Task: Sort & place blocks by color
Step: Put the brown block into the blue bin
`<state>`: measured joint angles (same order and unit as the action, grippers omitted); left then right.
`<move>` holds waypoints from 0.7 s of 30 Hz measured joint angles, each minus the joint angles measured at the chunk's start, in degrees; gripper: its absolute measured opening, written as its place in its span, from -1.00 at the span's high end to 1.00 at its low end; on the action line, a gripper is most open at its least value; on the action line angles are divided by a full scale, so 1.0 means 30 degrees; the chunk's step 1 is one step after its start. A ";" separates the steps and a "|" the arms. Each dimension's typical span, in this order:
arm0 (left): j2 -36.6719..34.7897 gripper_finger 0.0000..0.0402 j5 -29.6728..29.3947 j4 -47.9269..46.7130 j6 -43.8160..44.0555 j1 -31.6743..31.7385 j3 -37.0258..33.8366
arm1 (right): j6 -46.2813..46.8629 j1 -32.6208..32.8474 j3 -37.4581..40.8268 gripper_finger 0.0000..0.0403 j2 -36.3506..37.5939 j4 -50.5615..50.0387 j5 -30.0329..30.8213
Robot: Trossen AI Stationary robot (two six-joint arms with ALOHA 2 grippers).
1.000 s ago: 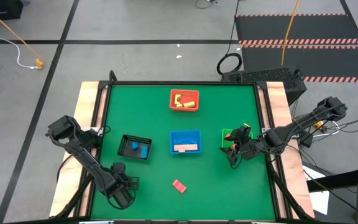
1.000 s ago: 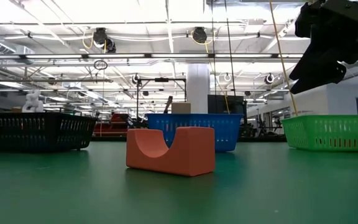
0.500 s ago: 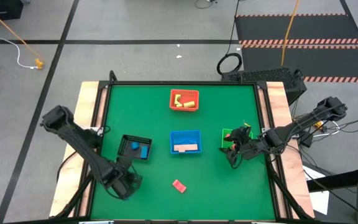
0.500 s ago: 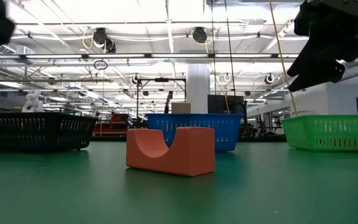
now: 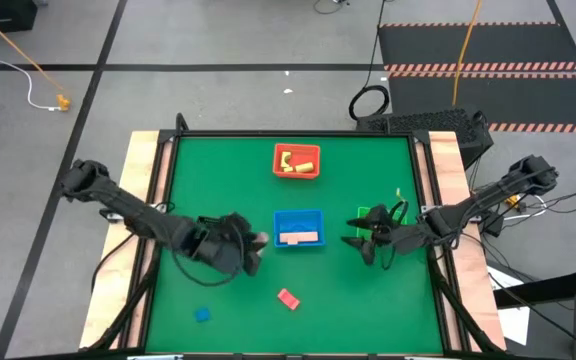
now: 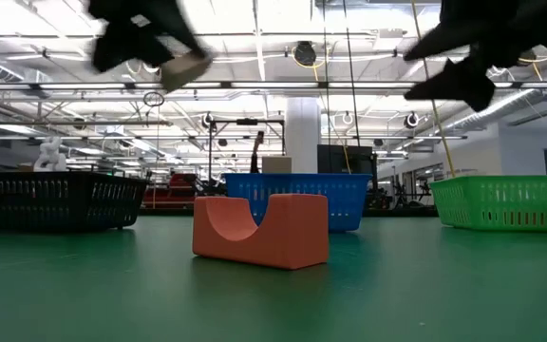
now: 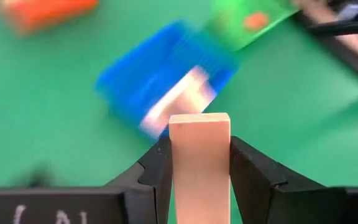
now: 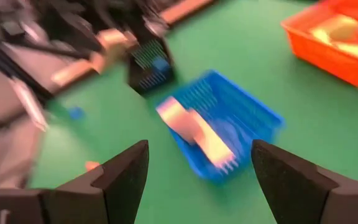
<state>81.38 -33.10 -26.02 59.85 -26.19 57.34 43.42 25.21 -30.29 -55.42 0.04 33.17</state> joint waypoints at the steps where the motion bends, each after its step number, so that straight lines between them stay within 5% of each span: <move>1: 0.0114 0.37 -0.0009 0.1476 -0.2308 0.0395 0.0005 | -0.0441 0.0000 0.0407 -0.36 -0.0077 0.1636 -0.0028; 7: 0.0444 0.37 -0.0074 0.8124 -1.6688 0.1258 0.0029 | -0.1180 0.0000 0.3477 -0.36 -0.0757 1.2299 -0.0080; 13: 0.1388 0.37 0.0362 1.4846 -2.5376 0.1494 0.0015 | -0.1608 -0.0021 0.5838 -0.36 -0.2379 2.1310 -0.0051; 21: 0.3647 0.37 0.8102 2.3819 -3.0574 0.2683 0.0007 | -0.4293 -0.0951 0.5039 -0.36 -0.5024 2.5704 -0.0858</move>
<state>92.32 -8.79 45.44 -31.87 -18.14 57.36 30.55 22.36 -15.18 -70.50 77.15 30.59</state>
